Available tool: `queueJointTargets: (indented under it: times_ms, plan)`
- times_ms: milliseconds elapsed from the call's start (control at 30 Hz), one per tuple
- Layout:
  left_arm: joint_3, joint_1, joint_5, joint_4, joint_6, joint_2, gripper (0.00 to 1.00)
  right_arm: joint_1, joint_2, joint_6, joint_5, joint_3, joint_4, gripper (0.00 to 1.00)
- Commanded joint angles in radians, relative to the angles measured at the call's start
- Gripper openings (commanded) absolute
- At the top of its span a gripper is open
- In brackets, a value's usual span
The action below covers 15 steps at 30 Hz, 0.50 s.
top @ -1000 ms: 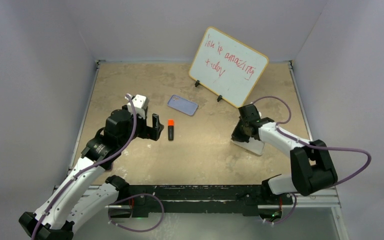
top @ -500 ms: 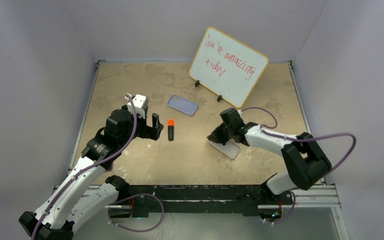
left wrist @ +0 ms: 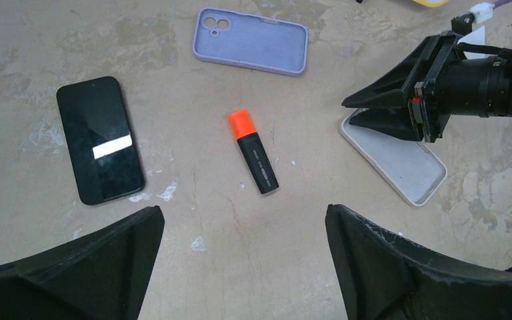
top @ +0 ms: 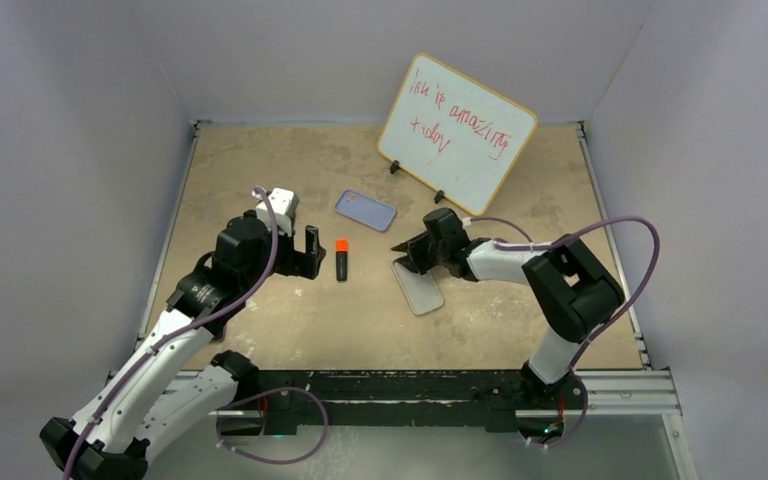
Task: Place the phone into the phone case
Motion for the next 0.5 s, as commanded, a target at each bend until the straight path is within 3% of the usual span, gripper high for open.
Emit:
queueJointTargets:
  times_ms: [0, 200, 367, 467]
  plan:
    - [-0.003, 0.001, -0.015, 0.014, 0.005, 0.002, 0.96, 0.003, -0.076, -0.129, 0.033, 0.0, 0.05, 0.44]
    - [-0.004, 0.001, -0.016, 0.014, 0.005, 0.013, 0.96, 0.002, -0.192, -0.481, 0.056, 0.005, -0.083, 0.79]
    - [-0.004, 0.001, -0.004, 0.024, 0.001, 0.046, 0.96, 0.003, -0.25, -0.767, 0.101, 0.03, -0.269, 0.85]
    - [0.006, 0.001, 0.015, 0.014, -0.012, 0.078, 0.97, 0.002, -0.301, -0.878, 0.137, -0.013, -0.306, 0.94]
